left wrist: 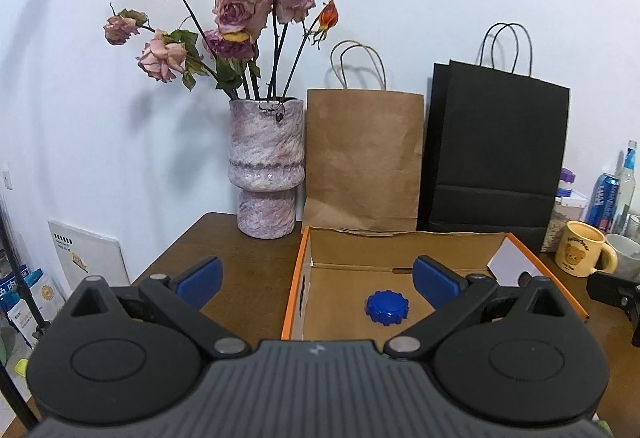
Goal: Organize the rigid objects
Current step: 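Withdraw both open tools from the box back toward the table items, then close the right tool around the green spray bottle, then close the left tool on the white tube while the right tool holds the green bottle, then lift the white tube with the left tool while the right tool holds the green bottle, then carry the white tube in the left tool while the right tool carries the green bottle into the box, then open both tools to drop the tube and green bottle into the box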
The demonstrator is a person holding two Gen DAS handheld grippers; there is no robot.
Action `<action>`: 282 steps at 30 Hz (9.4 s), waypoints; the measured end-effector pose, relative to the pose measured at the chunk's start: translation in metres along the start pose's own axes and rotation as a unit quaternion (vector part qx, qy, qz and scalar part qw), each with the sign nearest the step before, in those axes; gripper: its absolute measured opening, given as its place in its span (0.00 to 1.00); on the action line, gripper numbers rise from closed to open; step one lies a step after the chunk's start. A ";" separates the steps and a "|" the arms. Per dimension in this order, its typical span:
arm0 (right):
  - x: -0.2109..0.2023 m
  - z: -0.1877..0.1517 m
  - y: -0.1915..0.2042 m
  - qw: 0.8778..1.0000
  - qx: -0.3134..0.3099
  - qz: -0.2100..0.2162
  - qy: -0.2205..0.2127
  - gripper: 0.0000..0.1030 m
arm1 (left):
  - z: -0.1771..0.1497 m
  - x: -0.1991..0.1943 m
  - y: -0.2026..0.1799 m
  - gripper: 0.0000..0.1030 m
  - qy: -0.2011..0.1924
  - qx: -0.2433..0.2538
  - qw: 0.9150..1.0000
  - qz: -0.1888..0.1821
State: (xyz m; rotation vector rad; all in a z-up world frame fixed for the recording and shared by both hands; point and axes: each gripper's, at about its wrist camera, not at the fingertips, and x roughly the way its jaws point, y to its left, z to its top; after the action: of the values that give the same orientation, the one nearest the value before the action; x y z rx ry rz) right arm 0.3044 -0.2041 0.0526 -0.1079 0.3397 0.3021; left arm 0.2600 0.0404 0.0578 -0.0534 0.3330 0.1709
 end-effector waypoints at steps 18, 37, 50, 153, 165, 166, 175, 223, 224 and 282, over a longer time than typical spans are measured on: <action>-0.054 -0.041 0.010 1.000 -0.012 -0.004 0.024 1.00 | -0.034 -0.062 0.003 1.00 0.007 0.009 1.000 -0.010; -0.101 -0.115 -0.001 0.997 -0.004 -0.029 0.075 1.00 | -0.097 -0.094 0.018 1.00 0.045 0.022 0.998 -0.025; -0.102 -0.141 -0.013 0.995 0.007 -0.039 0.094 1.00 | -0.114 -0.087 0.023 1.00 0.051 0.015 0.998 -0.023; -0.070 -0.141 -0.010 0.998 0.009 -0.053 0.033 0.29 | -0.113 -0.045 0.045 0.27 0.083 -0.003 0.996 0.029; -0.093 -0.136 -0.003 0.999 0.025 -0.043 0.011 0.29 | -0.115 -0.073 0.044 0.27 0.070 -0.018 0.997 0.023; -0.096 -0.136 -0.003 0.999 0.029 -0.039 0.008 0.29 | -0.115 -0.075 0.044 0.27 0.069 -0.019 0.997 0.022; -0.111 -0.128 0.012 0.999 0.030 -0.018 0.001 0.29 | -0.104 -0.094 0.038 0.27 0.059 -0.018 0.998 0.002; -0.015 -0.012 0.023 0.998 0.059 0.007 -0.022 0.29 | 0.006 -0.007 -0.027 0.27 0.013 -0.037 0.999 -0.038; -0.012 -0.010 0.022 0.998 0.059 0.007 -0.022 0.29 | 0.007 -0.004 -0.028 0.27 0.013 -0.039 0.998 -0.038; 0.157 -0.004 0.014 0.995 0.048 0.010 0.085 0.29 | -0.003 0.151 -0.034 0.28 0.109 0.021 0.994 0.009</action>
State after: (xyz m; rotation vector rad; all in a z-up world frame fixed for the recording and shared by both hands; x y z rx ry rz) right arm 0.4404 -0.1488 -0.0062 -0.0359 0.5232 0.2976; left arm 0.4059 0.0302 0.0062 -0.0274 0.5560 0.1757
